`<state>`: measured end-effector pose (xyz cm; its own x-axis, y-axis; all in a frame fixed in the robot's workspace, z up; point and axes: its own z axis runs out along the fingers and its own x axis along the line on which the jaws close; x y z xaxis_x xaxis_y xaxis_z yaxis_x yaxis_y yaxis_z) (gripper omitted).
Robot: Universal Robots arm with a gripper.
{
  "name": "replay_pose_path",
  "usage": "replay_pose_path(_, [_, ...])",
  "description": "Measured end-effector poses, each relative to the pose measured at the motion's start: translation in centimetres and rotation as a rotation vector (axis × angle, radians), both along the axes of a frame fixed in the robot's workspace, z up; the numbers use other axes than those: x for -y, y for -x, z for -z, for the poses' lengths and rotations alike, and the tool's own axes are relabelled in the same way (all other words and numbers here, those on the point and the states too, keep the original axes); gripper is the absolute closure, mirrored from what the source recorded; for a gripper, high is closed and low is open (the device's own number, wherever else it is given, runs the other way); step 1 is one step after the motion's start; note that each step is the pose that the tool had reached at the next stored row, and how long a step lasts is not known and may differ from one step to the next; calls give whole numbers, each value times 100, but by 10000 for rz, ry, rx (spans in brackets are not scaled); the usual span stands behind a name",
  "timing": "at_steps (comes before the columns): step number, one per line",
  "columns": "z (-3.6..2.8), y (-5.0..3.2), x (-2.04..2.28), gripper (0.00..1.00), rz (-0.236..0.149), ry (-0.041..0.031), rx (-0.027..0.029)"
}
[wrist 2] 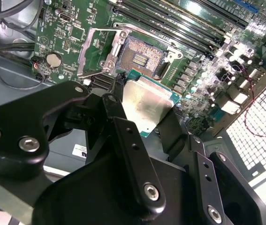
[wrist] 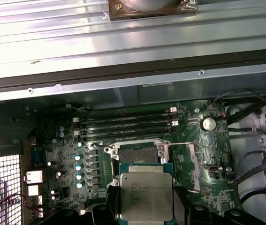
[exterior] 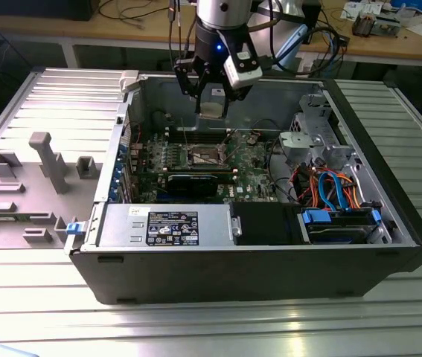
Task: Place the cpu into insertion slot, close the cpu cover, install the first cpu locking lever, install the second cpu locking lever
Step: 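Place the cpu into insertion slot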
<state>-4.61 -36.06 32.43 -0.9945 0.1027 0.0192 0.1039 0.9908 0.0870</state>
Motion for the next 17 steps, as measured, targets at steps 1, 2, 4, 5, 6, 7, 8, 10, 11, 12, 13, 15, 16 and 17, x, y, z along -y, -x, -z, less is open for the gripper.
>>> replay_pose_path(1, [0, 0, 0, 45, 24, 1, 0])
replay_pose_path(2, [1, 0, 0, 45, 72, 5, 0])
replay_pose_path(4, [2, 0, 0, 45, 203, 9, -1])
replay_pose_path(5, [3, 0, 0, 45, 300, 9, -1])
replay_pose_path(6, [4, 0, 0, 45, 348, 8, 0])
replay_pose_path(7, [4, 0, 0, 45, 392, 8, 0])
replay_pose_path(8, [5, 0, 0, 45, 452, 8, 0])
replay_pose_path(10, [6, 0, 0, 45, 532, 7, 0])
replay_pose_path(11, [6, 0, 0, 45, 566, 8, 0])
replay_pose_path(12, [7, 0, 0, 45, 605, 7, 0])
replay_pose_path(13, [7, 0, 0, 45, 636, 8, -1])
replay_pose_path(15, [8, 0, 0, 45, 713, 8, 0])
replay_pose_path(16, [8, 0, 0, 45, 737, 8, 0])
replay_pose_path(17, [8, 0, 0, 45, 778, 8, 0])
